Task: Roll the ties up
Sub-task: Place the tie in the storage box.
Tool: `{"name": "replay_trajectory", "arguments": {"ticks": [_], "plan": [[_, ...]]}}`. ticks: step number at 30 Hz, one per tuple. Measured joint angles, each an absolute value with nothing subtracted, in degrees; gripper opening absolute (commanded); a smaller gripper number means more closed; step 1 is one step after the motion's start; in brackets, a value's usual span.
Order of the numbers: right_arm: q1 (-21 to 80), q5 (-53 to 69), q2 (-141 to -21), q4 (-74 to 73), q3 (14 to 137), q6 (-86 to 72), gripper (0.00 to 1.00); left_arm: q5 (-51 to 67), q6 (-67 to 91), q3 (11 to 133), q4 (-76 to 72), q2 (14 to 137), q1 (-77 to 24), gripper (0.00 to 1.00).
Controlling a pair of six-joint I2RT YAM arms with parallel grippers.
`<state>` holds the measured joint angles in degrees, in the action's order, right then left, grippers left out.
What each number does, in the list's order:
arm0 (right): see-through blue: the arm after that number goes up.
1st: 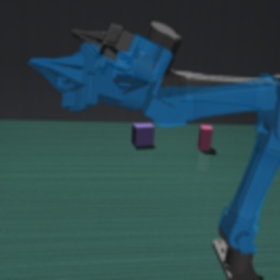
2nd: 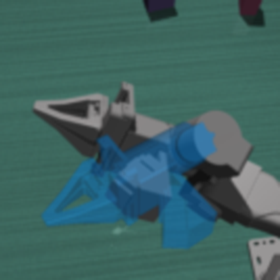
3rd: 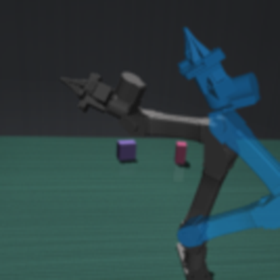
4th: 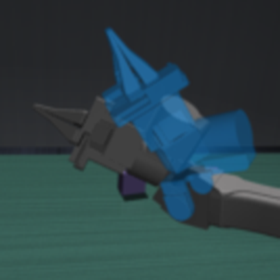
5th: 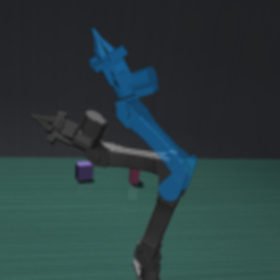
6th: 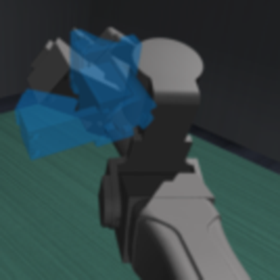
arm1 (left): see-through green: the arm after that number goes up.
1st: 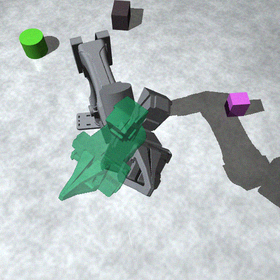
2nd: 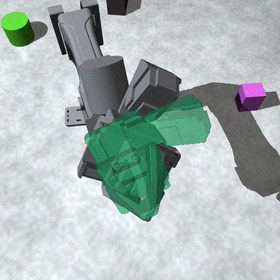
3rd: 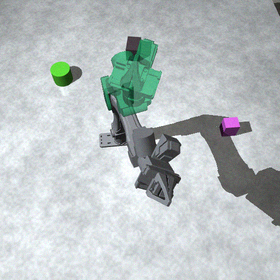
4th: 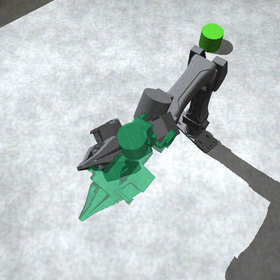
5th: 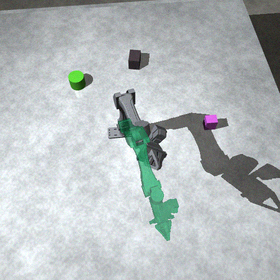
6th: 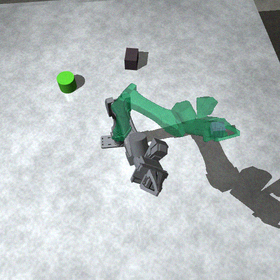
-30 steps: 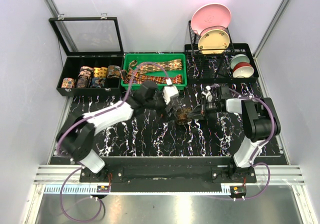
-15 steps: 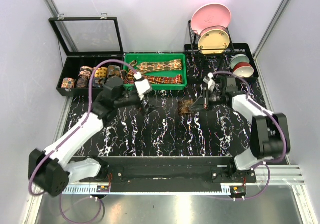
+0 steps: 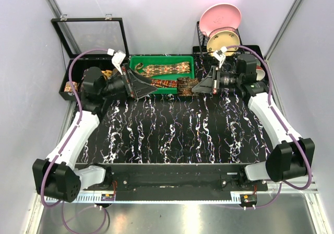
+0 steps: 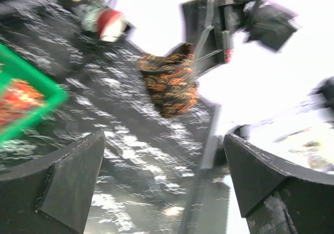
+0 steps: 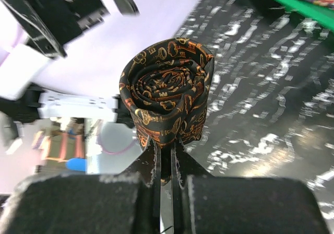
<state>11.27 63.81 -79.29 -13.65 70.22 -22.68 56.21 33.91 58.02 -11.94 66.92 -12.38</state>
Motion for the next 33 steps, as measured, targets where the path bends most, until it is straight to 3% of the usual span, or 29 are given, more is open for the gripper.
{"name": "replay_trajectory", "arguments": {"ticks": [14,33], "plan": [[20.2,65.1,-78.5,4.3,70.2,-43.2,0.00,58.0,63.1,51.2,-35.3,66.6,-16.9,0.99],[23.8,64.9,-78.4,9.4,71.3,-47.9,0.00,54.0,65.8,51.1,-34.7,69.1,-21.4,0.98]]}}
